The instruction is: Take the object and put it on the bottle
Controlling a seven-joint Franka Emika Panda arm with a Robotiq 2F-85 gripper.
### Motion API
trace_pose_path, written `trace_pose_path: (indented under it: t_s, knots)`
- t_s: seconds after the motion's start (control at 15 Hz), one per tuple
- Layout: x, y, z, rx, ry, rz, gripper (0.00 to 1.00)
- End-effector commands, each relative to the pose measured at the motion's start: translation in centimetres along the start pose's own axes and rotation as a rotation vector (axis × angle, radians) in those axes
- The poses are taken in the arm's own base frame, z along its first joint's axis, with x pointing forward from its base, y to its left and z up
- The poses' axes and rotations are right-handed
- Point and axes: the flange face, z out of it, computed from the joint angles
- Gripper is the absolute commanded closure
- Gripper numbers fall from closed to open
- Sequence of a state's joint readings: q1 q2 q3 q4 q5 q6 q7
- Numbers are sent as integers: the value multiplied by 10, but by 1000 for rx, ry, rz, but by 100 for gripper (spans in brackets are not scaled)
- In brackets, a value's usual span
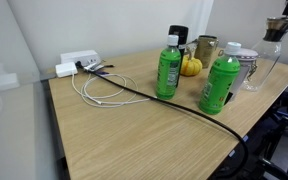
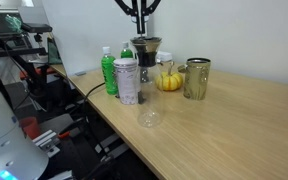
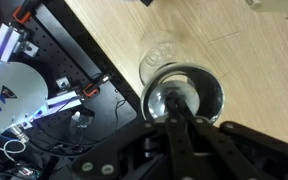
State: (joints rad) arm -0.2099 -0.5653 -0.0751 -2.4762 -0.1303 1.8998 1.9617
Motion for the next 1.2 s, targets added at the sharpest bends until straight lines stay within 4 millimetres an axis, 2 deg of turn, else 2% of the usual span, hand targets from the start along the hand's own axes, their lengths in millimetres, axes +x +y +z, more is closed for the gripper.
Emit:
trace_pose_path:
  t_s: [0.0, 0.73, 0.93, 1.0, 1.07, 1.13]
  knots:
    - [4, -5, 7, 17, -15, 21, 99]
    - [2, -15, 27, 2, -15, 21, 99]
    - [2, -16, 26, 3, -15, 22, 99]
    - [2, -16, 26, 3, -15, 22, 90]
    - [2, -16, 26, 1, -16, 22, 68]
    - [2, -15, 26, -2, -17, 22, 66]
